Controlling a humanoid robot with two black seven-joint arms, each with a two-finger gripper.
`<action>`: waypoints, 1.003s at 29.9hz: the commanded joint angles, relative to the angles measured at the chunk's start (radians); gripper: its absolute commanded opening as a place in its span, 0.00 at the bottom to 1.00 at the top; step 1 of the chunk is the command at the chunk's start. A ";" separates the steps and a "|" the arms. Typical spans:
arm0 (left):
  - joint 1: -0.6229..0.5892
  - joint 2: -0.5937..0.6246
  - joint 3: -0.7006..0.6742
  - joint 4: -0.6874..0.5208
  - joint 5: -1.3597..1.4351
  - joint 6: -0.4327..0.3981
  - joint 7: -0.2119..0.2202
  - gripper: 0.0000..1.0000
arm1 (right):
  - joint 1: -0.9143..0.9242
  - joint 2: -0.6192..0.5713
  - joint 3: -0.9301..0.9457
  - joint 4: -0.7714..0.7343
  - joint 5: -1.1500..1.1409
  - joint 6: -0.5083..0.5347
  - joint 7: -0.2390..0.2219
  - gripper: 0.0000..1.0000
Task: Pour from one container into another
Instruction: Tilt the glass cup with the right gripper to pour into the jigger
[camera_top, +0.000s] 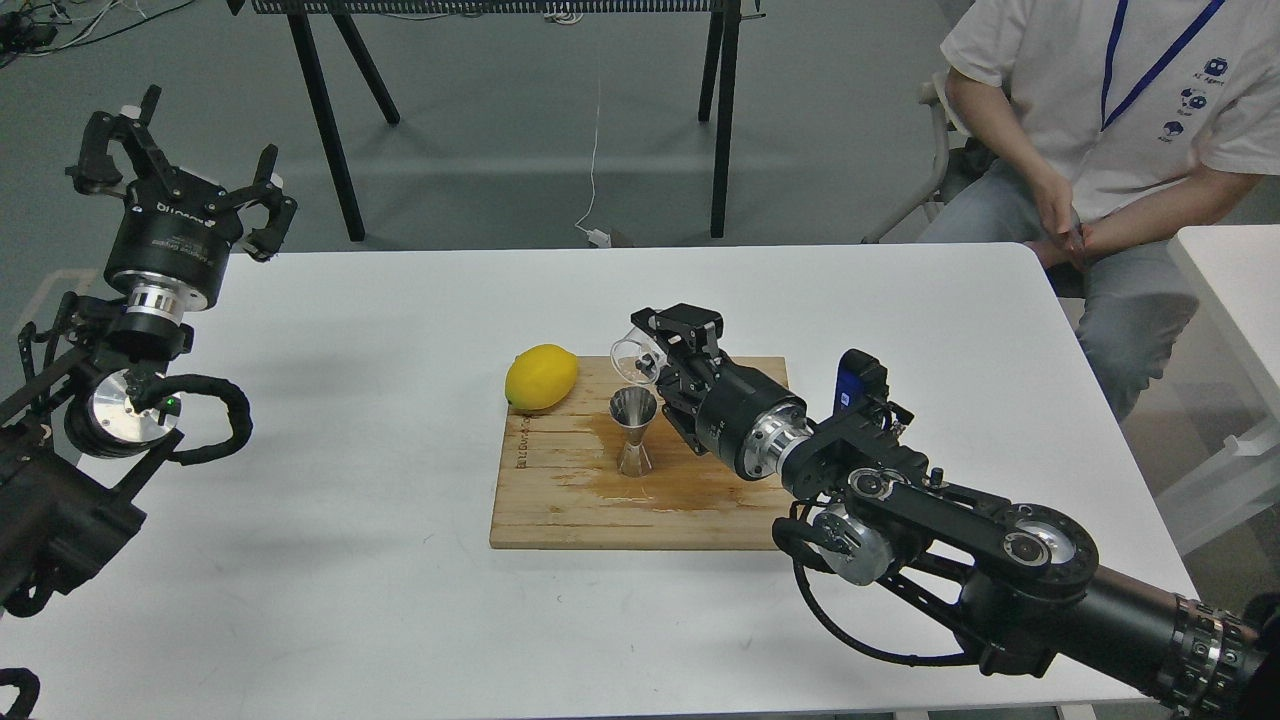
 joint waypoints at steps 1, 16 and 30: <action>0.000 0.000 0.000 0.000 -0.001 0.000 0.000 1.00 | 0.002 -0.005 -0.004 0.000 -0.034 -0.002 0.000 0.35; 0.002 0.000 0.000 0.000 0.000 0.000 0.000 1.00 | 0.048 -0.014 -0.087 -0.021 -0.116 -0.020 0.000 0.35; 0.008 0.000 0.000 0.000 -0.001 -0.001 0.000 1.00 | 0.128 -0.057 -0.154 -0.037 -0.123 -0.020 0.000 0.35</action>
